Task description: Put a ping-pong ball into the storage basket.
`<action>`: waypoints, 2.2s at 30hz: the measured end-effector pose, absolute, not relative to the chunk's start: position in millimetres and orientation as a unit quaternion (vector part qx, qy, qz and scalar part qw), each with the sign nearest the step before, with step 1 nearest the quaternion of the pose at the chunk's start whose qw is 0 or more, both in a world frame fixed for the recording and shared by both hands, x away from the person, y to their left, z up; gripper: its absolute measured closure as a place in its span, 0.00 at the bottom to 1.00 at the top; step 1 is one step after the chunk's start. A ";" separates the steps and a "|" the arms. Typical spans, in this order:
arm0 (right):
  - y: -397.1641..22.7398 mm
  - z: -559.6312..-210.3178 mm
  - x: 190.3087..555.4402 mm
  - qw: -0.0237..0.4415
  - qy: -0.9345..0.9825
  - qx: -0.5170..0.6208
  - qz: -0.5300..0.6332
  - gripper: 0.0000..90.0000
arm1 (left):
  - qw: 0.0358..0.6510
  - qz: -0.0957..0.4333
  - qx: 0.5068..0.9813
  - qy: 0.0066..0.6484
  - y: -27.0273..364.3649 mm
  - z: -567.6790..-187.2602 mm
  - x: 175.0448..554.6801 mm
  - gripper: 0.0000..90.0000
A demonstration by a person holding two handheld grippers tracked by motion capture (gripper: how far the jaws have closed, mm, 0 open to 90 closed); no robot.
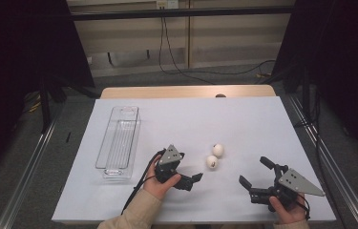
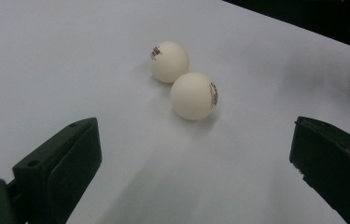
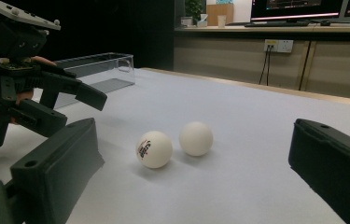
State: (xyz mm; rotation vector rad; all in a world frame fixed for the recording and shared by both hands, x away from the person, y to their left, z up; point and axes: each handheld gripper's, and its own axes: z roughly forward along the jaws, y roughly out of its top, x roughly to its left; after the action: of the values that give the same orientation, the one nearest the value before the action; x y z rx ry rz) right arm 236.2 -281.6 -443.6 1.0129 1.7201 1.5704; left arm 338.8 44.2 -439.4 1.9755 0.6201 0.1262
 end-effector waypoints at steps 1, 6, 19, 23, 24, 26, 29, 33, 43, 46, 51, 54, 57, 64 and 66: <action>-281.6 -443.4 236.7 0.296 0.646 0.381 0.591 0.01 | 0.508 0.052 0.820 0.257 44.2 -439.3 339.1 0.02; -280.5 -443.6 236.6 0.296 0.648 0.379 0.590 0.01 | 0.508 0.051 0.820 0.260 44.8 -439.2 340.6 0.03; -281.9 -443.3 236.6 0.300 0.645 0.381 0.591 0.01 | 0.501 0.047 0.827 0.250 39.5 -439.0 339.2 0.02; -282.1 -443.2 236.2 0.301 0.645 0.381 0.590 0.01 | 0.499 0.040 0.829 0.249 36.9 -438.1 339.9 0.02; -282.3 -443.2 236.1 0.302 0.645 0.381 0.590 0.01 | 0.501 0.040 0.828 0.250 36.0 -438.6 340.1 0.02; -282.5 -442.9 236.1 0.302 0.643 0.382 0.591 0.01 | 0.498 0.041 0.830 0.247 35.3 -439.3 340.6 0.02; -282.5 -443.8 236.2 0.301 0.647 0.381 0.589 0.01 | 0.493 0.041 0.834 0.244 33.6 -439.6 340.9 0.03; -283.5 -443.5 235.5 0.302 0.643 0.383 0.590 0.01 | 0.495 0.037 0.833 0.246 32.0 -440.0 341.4 0.03; -284.9 -443.0 234.2 0.304 0.642 0.384 0.590 0.01 | 0.487 0.036 0.837 0.246 25.6 -440.6 343.4 0.03; -285.1 -443.1 234.1 0.304 0.642 0.385 0.589 0.01 | 0.487 0.035 0.836 0.251 25.0 -441.5 344.5 0.03; -284.4 -443.1 234.2 0.304 0.643 0.384 0.589 0.01 | 0.484 0.034 0.835 0.259 23.4 -444.3 347.4 0.04; -284.5 -443.2 234.3 0.303 0.642 0.385 0.589 0.01 | 0.483 0.035 0.837 0.256 22.4 -443.8 348.3 0.04; -284.5 -443.2 234.2 0.303 0.642 0.385 0.590 0.01 | 0.483 0.032 0.836 0.257 20.5 -444.1 347.9 0.04; -284.4 -443.1 234.3 0.304 0.643 0.384 0.588 0.02 | 0.482 0.034 0.837 0.259 19.0 -444.0 350.0 0.05; -284.4 -443.2 234.4 0.304 0.643 0.385 0.588 0.01 | 0.480 0.036 0.836 0.262 19.7 -444.3 351.0 0.05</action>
State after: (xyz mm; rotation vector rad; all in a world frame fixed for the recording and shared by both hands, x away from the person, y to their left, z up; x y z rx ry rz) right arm 234.4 -284.4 -443.2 1.0191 1.7049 1.5585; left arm 351.0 19.7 -444.3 2.0401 0.6395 0.0876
